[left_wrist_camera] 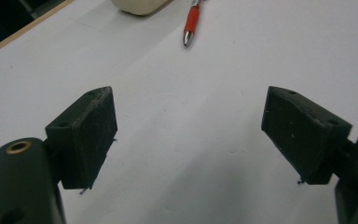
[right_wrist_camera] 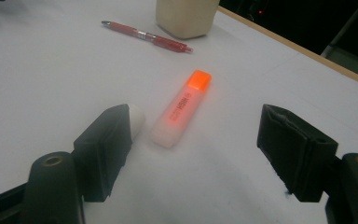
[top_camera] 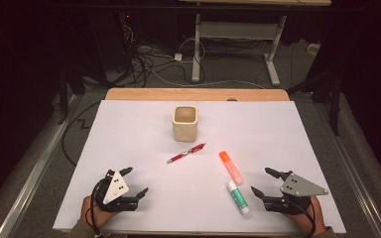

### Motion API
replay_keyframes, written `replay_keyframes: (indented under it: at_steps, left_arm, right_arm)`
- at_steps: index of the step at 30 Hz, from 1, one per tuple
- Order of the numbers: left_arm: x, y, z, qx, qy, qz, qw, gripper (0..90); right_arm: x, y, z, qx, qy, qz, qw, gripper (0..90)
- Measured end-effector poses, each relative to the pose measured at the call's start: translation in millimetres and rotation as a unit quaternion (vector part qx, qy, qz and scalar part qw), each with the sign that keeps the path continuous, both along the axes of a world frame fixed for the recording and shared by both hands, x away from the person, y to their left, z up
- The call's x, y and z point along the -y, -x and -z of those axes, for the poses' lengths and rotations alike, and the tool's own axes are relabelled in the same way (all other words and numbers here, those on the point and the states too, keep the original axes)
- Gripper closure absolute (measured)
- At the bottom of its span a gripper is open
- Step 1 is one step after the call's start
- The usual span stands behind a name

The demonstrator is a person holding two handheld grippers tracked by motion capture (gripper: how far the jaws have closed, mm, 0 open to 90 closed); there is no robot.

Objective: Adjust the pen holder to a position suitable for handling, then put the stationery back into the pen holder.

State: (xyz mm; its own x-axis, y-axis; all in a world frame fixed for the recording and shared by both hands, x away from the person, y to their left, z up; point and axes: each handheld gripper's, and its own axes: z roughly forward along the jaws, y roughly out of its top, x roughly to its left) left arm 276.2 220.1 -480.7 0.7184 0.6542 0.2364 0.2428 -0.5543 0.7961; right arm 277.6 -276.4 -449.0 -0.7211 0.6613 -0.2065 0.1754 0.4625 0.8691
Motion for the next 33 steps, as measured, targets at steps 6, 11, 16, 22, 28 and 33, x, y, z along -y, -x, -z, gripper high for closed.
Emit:
replay_keyframes:
  at_steps: [6,11,16,22,28,33]
  left_arm:
    - [-0.1,-1.0,-0.4,-0.001,0.003,0.001,1.0,18.1]
    - [1.3,-2.0,-1.3,-0.002,0.0,0.005,1.0,18.2]
    - [3.5,-3.3,-0.7,-0.009,-0.002,0.005,0.9999,19.6]
    - [10.3,-8.5,-3.0,-0.039,-0.015,0.011,0.9991,23.7]
    - [21.3,-22.5,-10.5,-0.075,-0.035,0.016,0.9964,24.1]
    - [33.5,-39.4,-18.9,-0.097,-0.046,0.018,0.9941,24.5]
  right_arm:
    - [-1.0,-0.3,0.0,-0.004,0.0,0.009,0.9999,26.2]
    - [-0.9,-0.6,0.2,-0.006,0.001,0.013,0.9999,26.3]
    - [-0.9,-0.7,1.2,-0.007,0.004,0.015,0.9999,26.6]
    - [-2.2,-1.9,3.0,-0.013,0.01,0.01,0.9998,26.7]
    - [-2.4,-2.0,5.1,-0.021,0.012,0.006,0.9997,26.7]
    - [-0.4,-0.4,5.4,-0.024,0.011,0.007,0.9996,26.7]
